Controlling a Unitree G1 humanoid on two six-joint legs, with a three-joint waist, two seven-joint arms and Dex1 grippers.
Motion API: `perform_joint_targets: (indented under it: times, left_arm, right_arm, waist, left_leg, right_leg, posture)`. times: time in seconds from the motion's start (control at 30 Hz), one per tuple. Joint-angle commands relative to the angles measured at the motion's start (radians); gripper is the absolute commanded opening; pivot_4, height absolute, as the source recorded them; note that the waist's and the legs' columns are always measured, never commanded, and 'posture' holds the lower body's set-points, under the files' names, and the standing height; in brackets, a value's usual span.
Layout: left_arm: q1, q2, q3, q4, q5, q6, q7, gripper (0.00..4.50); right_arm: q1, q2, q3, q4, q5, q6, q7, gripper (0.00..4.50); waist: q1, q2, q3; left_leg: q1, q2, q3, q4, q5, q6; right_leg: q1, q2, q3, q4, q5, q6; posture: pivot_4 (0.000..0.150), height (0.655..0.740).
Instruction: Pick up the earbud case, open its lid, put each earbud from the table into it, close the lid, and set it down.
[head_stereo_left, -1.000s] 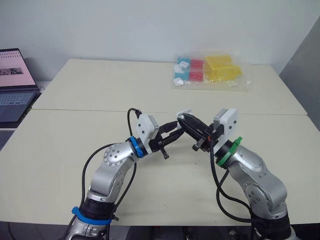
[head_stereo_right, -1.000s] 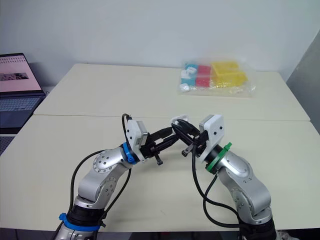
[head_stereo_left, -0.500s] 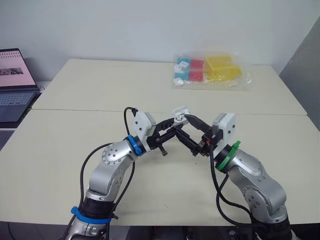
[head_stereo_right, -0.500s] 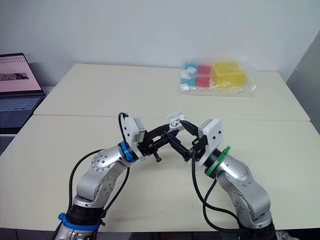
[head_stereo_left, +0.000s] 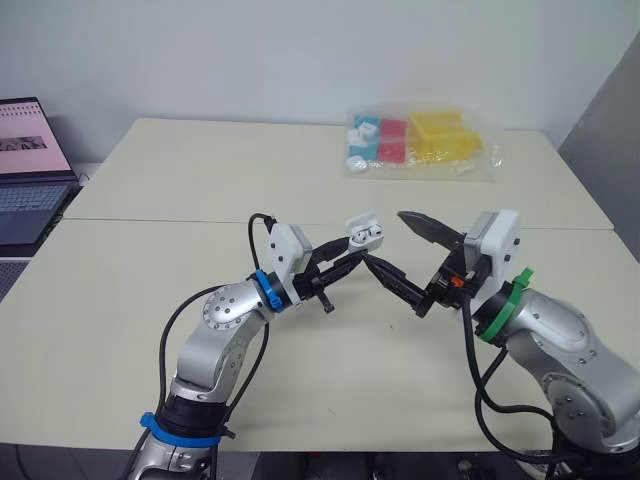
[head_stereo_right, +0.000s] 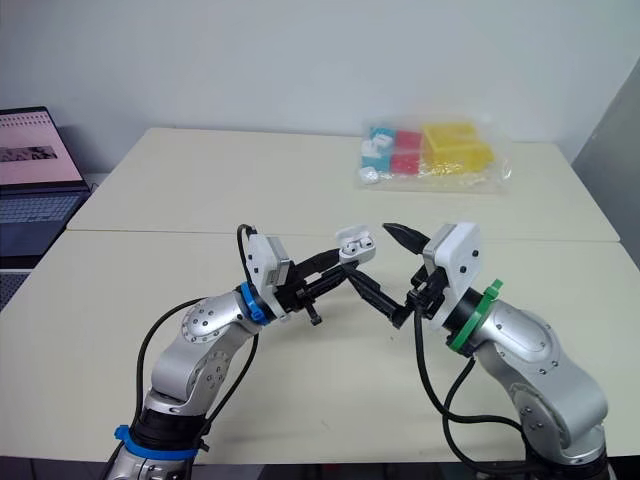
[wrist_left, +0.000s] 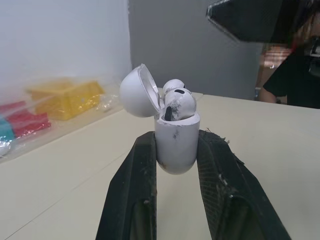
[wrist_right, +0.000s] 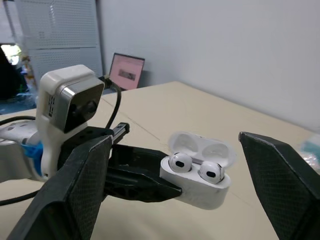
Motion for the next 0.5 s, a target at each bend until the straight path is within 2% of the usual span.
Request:
perform_joint_targets:
  times: [0.03, 0.07, 0.17, 0.27, 0.47, 0.5]
  left_arm:
    - [-0.01, 0.006, -0.017, -0.021, -0.011, -0.045, -0.045, 0.77]
    - [-0.011, 0.005, -0.021, -0.017, -0.01, -0.049, -0.052, 0.77]
    - [-0.013, 0.007, -0.029, -0.01, -0.01, -0.062, -0.073, 0.77]
    - [-0.015, 0.009, -0.039, -0.007, -0.008, -0.071, -0.093, 0.77]
    - [-0.01, 0.006, -0.048, -0.008, -0.007, -0.078, -0.103, 0.77]
    - [-0.008, 0.006, -0.05, -0.009, -0.007, -0.078, -0.104, 0.77]
  right_arm:
    - [-0.17, -0.139, -0.085, 0.114, 0.051, 0.1, 0.049, 4.23]
    - [-0.209, -0.174, -0.082, 0.158, 0.047, 0.104, 0.076, 4.23]
    - [-0.313, -0.24, -0.042, 0.291, 0.038, 0.108, 0.169, 3.61]
    - [-0.449, -0.299, 0.075, 0.506, -0.048, 0.082, 0.305, 2.55]
    - [-0.604, -0.318, 0.262, 0.74, -0.167, 0.016, 0.549, 0.29]
    - [-0.622, -0.321, 0.288, 0.759, -0.175, 0.014, 0.6, 0.05]
  waist:
    - [-0.001, 0.0, 0.0]
    - [0.0, 0.0, 0.0]
    - [0.0, 0.0, 0.0]
    - [-0.003, 0.001, 0.0]
    - [-0.002, 0.001, 0.0]
    - [-0.001, 0.001, 0.0]
  left_leg:
    - [0.001, 0.0, 0.001, 0.0, 0.0, 0.0]
    - [0.001, 0.0, 0.001, 0.0, 0.0, 0.0]
    - [0.001, 0.0, 0.001, -0.001, 0.0, 0.0]
    - [0.0, 0.001, 0.002, -0.003, 0.0, 0.0]
    - [-0.004, 0.001, 0.001, -0.002, 0.0, 0.001]
    - [-0.005, 0.001, 0.001, -0.002, 0.0, 0.001]
  right_leg:
    - [0.0, 0.0, 0.001, 0.0, 0.001, -0.001]
    - [0.0, 0.0, 0.001, 0.0, 0.001, -0.001]
    - [0.001, 0.001, 0.0, -0.002, 0.001, -0.003]
    - [-0.001, 0.002, 0.0, -0.001, 0.002, -0.008]
    - [-0.005, 0.002, 0.001, -0.001, 0.002, -0.009]
    - [-0.006, 0.002, 0.001, -0.001, 0.002, -0.009]
  posture:
    - [0.15, 0.74]
    - [0.15, 0.74]
    - [0.15, 0.74]
    - [0.15, 0.74]
    - [0.15, 0.74]
    - [0.15, 0.74]
